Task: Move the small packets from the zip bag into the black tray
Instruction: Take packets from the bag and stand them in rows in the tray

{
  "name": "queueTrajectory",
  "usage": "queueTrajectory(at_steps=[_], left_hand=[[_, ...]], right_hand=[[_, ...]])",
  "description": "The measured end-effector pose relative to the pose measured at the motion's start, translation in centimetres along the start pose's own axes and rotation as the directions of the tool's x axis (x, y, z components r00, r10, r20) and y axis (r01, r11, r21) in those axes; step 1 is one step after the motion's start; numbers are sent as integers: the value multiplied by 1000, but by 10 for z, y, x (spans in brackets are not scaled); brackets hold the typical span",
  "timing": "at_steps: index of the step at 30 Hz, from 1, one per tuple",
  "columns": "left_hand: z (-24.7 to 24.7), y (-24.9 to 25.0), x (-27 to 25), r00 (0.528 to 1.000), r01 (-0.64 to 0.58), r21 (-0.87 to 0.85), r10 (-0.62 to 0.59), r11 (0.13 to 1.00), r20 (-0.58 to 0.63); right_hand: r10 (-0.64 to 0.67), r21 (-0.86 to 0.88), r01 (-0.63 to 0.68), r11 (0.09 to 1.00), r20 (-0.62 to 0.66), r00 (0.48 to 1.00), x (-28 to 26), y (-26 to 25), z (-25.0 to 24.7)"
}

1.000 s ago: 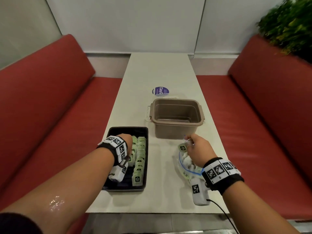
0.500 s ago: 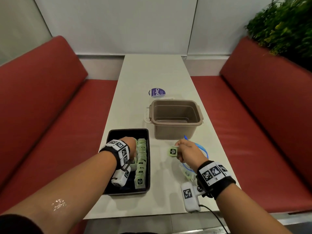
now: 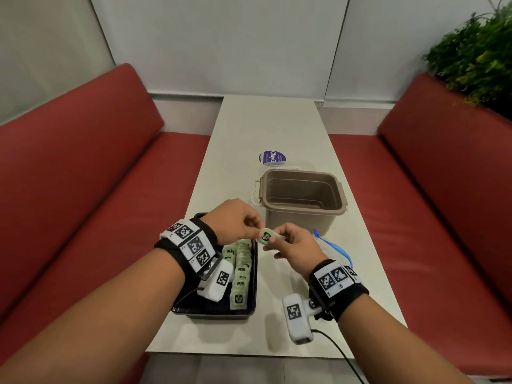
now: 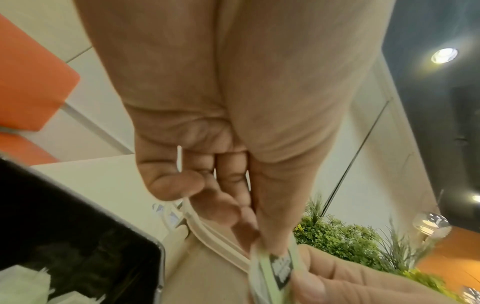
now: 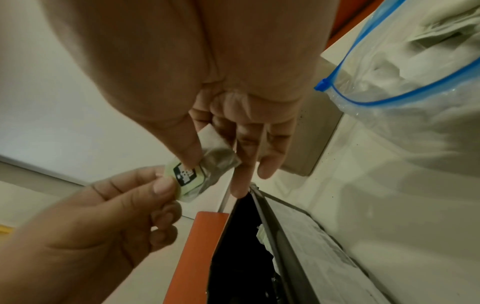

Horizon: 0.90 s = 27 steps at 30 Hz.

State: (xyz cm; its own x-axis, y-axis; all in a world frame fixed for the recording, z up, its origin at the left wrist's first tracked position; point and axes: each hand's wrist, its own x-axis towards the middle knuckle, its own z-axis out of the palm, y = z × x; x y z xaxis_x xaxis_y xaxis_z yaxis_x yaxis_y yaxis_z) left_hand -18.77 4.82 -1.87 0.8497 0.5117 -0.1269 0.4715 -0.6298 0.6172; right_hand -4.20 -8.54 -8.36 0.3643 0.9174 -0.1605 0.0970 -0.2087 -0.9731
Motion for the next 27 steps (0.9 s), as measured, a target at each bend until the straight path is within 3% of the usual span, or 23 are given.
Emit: queueTrajectory(at_steps=[3,9,14,24,27], left_hand=[[-5,6,-6,997,-23,57,27,998,-77],[-15,11,-11,1000,-23,342,23,940,4],[-17,13,-13,1000,-6,352,6,936,2],[-16,3,-15,997,63,380,-73,923,11],[-14,-3,-11,990,114,415,-139,903,31]], right_hand=[[-3,-96,3,995,0,1000,7,4,4],[-119,-200,117,973,2,993,10,-4,9],[-180,-236,169,957,-28,983,13,-11,17],[-146,-181,155,971,58,988,18,-4,26],[-132,-229,134,964,23,991,19,-2,28]])
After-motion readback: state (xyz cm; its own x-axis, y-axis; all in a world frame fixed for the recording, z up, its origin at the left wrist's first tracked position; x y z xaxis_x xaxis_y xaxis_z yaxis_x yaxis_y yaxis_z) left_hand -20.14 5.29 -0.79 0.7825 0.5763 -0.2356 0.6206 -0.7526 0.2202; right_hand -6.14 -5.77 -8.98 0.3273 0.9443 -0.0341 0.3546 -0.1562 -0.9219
